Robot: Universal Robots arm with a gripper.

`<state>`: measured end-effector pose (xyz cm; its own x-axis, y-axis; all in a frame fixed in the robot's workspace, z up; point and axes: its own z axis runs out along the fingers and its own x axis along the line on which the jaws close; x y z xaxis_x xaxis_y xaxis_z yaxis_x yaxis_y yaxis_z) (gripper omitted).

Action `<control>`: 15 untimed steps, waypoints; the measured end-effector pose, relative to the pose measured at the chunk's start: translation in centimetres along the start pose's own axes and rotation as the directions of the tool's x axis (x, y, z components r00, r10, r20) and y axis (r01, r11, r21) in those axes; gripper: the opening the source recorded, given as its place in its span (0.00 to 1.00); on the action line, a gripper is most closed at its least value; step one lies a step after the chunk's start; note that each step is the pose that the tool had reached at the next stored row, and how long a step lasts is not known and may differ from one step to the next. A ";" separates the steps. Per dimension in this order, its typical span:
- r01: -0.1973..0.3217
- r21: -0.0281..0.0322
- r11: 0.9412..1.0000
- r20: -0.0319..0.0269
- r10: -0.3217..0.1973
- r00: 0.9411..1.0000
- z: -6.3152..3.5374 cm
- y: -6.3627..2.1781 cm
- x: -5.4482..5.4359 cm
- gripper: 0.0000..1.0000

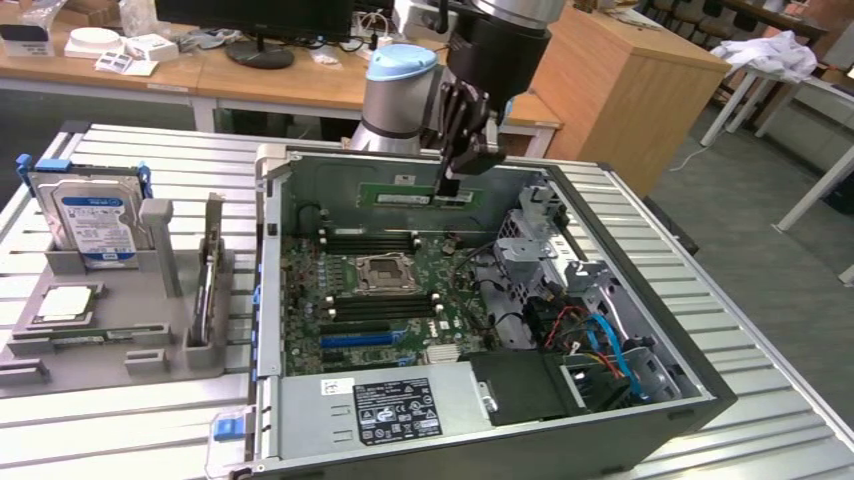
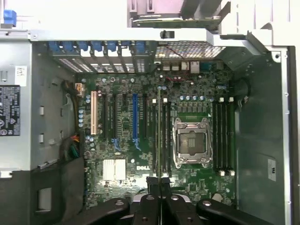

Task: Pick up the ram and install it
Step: 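Pick up the ram and move it above insertion slot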

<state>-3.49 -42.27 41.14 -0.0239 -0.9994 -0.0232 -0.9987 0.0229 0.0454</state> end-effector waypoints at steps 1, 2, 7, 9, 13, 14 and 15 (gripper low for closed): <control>0.000 0.000 1.000 0.000 0.000 1.000 0.02 0.00 -0.2 0.12; -0.001 0.000 1.000 0.000 0.001 1.000 0.03 0.01 -0.5 0.12; -0.001 0.000 1.000 0.000 0.001 1.000 0.06 0.02 -1.0 0.12; -0.001 0.000 1.000 0.000 0.001 1.000 0.06 0.02 -1.0 0.12; -0.001 0.000 1.000 0.000 0.001 1.000 0.06 0.02 -1.0 0.12; -0.001 0.000 1.000 0.000 0.001 1.000 0.06 0.02 -1.0 0.12; -0.001 0.000 1.000 0.000 0.001 1.000 0.06 0.02 -1.0 0.12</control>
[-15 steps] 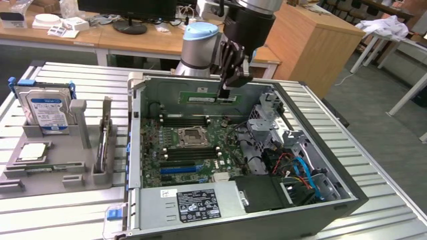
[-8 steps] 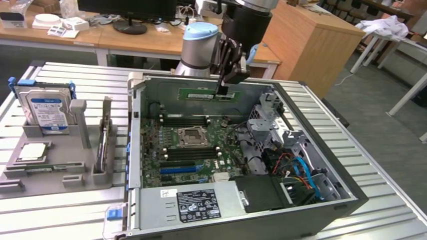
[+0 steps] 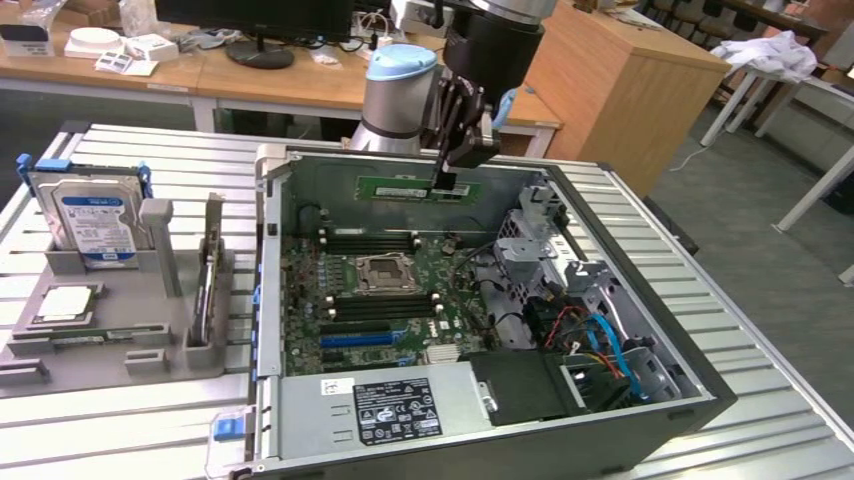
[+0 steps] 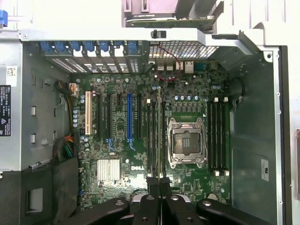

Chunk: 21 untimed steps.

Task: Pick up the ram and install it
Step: 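Pick up the ram and move it above insertion slot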

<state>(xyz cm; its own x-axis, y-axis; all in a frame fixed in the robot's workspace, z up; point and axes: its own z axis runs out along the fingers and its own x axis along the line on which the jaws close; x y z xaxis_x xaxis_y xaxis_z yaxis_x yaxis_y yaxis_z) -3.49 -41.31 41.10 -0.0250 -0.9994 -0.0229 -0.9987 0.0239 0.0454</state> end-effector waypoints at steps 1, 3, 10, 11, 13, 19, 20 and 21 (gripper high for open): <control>0.000 0.000 1.000 0.000 0.000 1.000 0.00 0.00 0.0 0.12; 0.000 0.000 1.000 0.000 0.000 1.000 0.00 0.00 0.0 0.12; 0.000 0.000 1.000 0.000 0.000 1.000 0.39 0.00 0.0 0.12; 0.000 0.000 1.000 0.000 0.000 1.000 0.52 0.00 0.0 0.12; 0.000 0.000 1.000 0.000 0.000 1.000 0.76 0.00 0.0 0.12; 0.000 0.000 1.000 0.000 0.000 1.000 1.65 0.02 0.0 0.12; 0.000 0.000 1.000 0.000 0.000 1.000 1.80 0.02 0.0 0.12; 0.000 0.000 1.000 0.000 0.000 1.000 1.95 0.03 0.0 0.12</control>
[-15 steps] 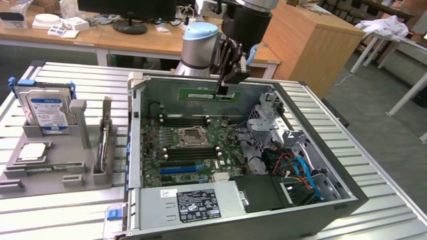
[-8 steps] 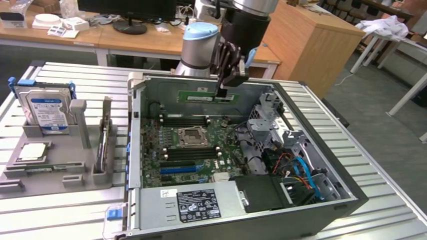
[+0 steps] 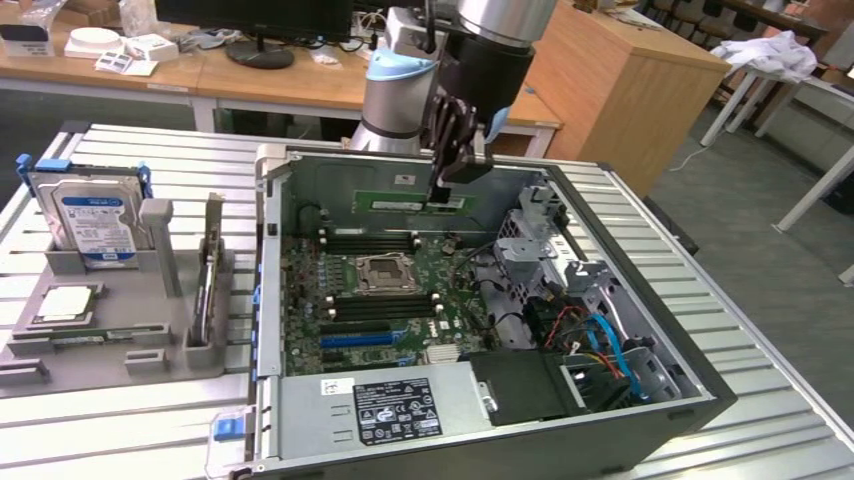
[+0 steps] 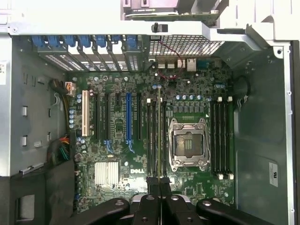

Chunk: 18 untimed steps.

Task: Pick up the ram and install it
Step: 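Pick up the ram and move it above insertion slot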

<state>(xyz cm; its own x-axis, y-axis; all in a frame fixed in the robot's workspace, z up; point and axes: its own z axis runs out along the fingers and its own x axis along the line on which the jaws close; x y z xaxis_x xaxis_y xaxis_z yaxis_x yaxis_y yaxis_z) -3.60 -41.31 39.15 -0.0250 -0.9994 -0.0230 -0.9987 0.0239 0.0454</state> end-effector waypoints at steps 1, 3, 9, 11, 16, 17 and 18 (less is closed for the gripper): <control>0.000 0.000 1.000 0.000 0.000 1.000 0.15 0.01 0.0 0.12; 0.000 0.000 1.000 0.000 0.000 1.000 0.43 0.01 0.0 0.12; 0.000 0.000 1.000 0.000 0.000 1.000 1.22 0.02 0.0 0.12; 0.000 -0.001 1.000 0.000 0.000 1.000 1.46 0.02 0.0 0.12; 0.000 -0.001 1.000 0.000 0.000 1.000 2.15 0.03 0.1 0.12; 0.000 -0.001 1.000 0.000 0.000 1.000 2.30 0.03 0.1 0.12; 0.000 -0.001 1.000 0.000 0.000 1.000 2.43 0.04 0.1 0.12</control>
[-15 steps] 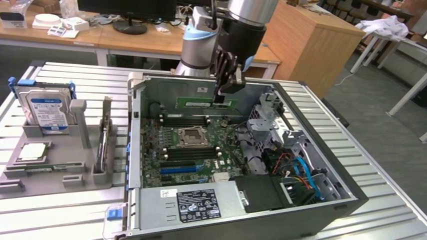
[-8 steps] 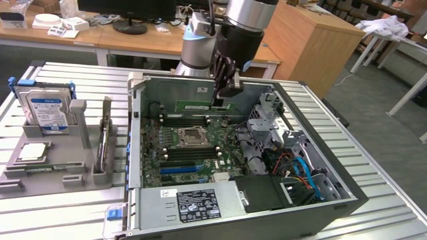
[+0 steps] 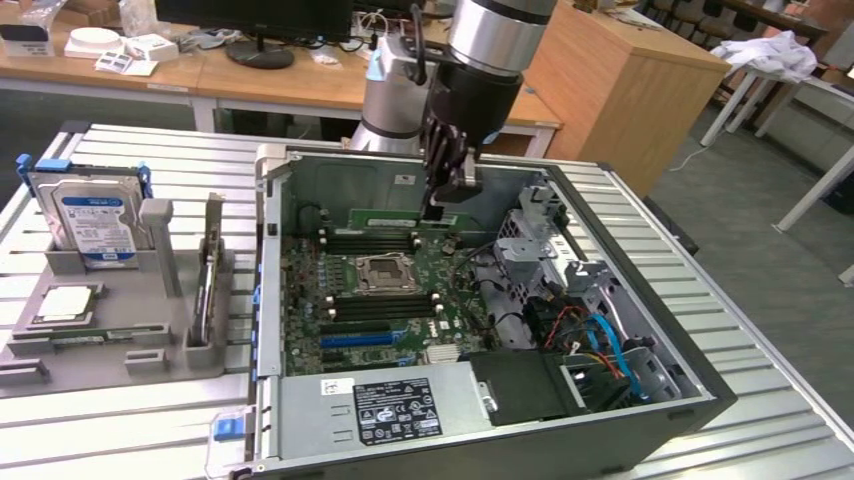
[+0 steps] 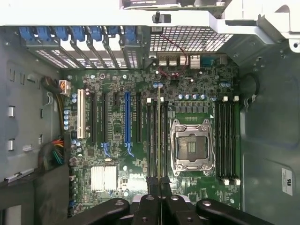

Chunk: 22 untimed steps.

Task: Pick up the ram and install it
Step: 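Pick up the ram and move it above insertion slot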

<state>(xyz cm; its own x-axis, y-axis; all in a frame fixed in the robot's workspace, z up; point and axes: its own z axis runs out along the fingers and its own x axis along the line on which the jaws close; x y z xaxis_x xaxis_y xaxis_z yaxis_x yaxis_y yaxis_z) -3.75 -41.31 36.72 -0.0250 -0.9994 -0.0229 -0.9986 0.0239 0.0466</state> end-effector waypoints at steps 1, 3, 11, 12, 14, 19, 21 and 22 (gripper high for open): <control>0.000 0.000 1.000 0.000 0.000 1.000 0.14 0.00 0.0 0.12; 0.000 0.000 1.000 0.000 0.000 1.000 0.42 0.00 0.0 0.12; 0.000 -0.001 1.000 0.000 0.000 1.000 1.66 0.00 0.0 0.12; 0.000 -0.001 1.000 0.000 0.000 1.000 1.72 0.00 0.0 0.12; 0.000 -0.001 1.000 0.000 0.000 1.000 1.72 0.00 0.0 0.12; 0.000 -0.001 1.000 0.000 0.000 1.000 1.72 -0.06 0.0 0.12; 0.000 -0.001 1.000 0.000 0.000 1.000 1.72 -0.17 0.0 0.12; 0.000 -0.001 1.000 0.000 0.000 1.000 1.71 -0.32 0.0 0.12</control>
<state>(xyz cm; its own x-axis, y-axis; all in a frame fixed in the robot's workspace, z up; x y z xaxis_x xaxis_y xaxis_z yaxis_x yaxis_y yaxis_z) -3.51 -41.32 35.00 -0.0250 -0.9994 -0.0228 -0.9986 0.0239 0.0478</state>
